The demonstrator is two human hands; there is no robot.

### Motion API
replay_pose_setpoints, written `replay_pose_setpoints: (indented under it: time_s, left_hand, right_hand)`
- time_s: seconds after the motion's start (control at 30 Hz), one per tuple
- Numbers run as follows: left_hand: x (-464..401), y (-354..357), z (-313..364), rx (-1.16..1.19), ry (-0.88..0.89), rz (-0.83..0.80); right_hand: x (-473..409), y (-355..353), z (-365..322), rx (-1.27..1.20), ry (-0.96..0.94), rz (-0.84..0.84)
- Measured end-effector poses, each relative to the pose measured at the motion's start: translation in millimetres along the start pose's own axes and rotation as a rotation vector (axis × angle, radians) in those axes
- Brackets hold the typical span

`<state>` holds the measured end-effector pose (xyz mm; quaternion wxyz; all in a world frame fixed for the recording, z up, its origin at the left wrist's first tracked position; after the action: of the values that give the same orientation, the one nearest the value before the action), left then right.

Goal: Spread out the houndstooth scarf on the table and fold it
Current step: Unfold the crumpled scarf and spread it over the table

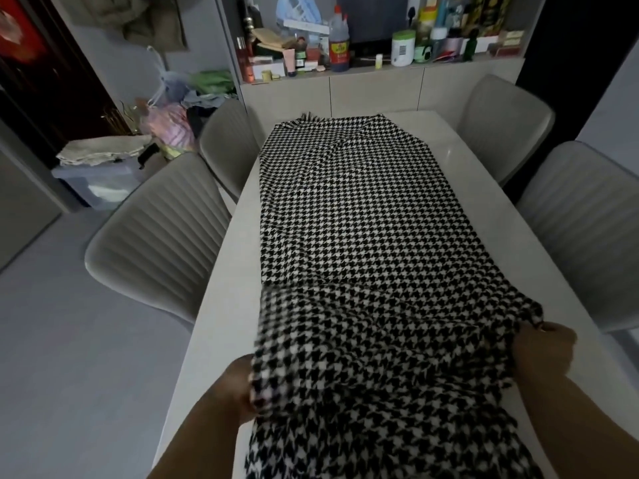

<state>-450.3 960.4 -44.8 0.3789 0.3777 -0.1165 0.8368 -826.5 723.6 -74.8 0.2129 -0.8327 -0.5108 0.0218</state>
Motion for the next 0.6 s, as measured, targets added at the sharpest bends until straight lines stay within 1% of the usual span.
replay_pose_setpoints:
  time_s: [0.07,0.13,0.17,0.2,0.23,0.33,0.43,0.47,0.53,0.57,0.6]
  left_hand:
    - [-6,14,5,-0.203,0.045,0.016]
    - [-16,23,18,-0.212,0.121,0.096]
    - [-21,30,21,-0.175,0.114,0.120]
    - [-24,35,25,-0.162,0.145,0.117]
    - [-23,41,27,-0.101,0.148,0.107]
    - [-25,59,20,0.213,0.025,0.048]
    - [-34,56,13,0.469,-0.023,0.076]
    - [-37,53,9,0.556,-0.075,0.073]
    - [-41,37,8,0.611,-0.102,0.037]
    - [-41,29,12,0.613,-0.064,0.002]
    - [-43,13,16,0.635,-0.006,0.006]
  right_hand:
    - [-4,1,4,0.004,0.005,-0.011]
    - [-9,1,4,0.032,-0.017,-0.007]
    - [-12,2,6,0.041,-0.001,-0.007]
    - [-15,2,9,0.054,0.010,-0.009]
    - [-17,3,10,0.057,0.025,-0.019]
    - [-27,10,19,0.068,0.039,-0.045]
    - [-35,14,23,0.103,0.044,-0.058]
    - [-37,14,24,0.105,0.046,-0.054]
    - [-38,11,22,0.112,0.048,-0.027]
    - [-38,9,19,0.117,0.047,-0.005]
    - [-39,6,18,0.125,0.044,0.018]
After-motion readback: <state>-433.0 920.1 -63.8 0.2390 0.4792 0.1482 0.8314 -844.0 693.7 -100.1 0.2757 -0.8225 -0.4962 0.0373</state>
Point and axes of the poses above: each hand's wrist, its own x-axis away from the middle knuckle, its own y-axis out of the palm, z = x × y, the point moved 5 cm from there along -x, towards the middle knuckle
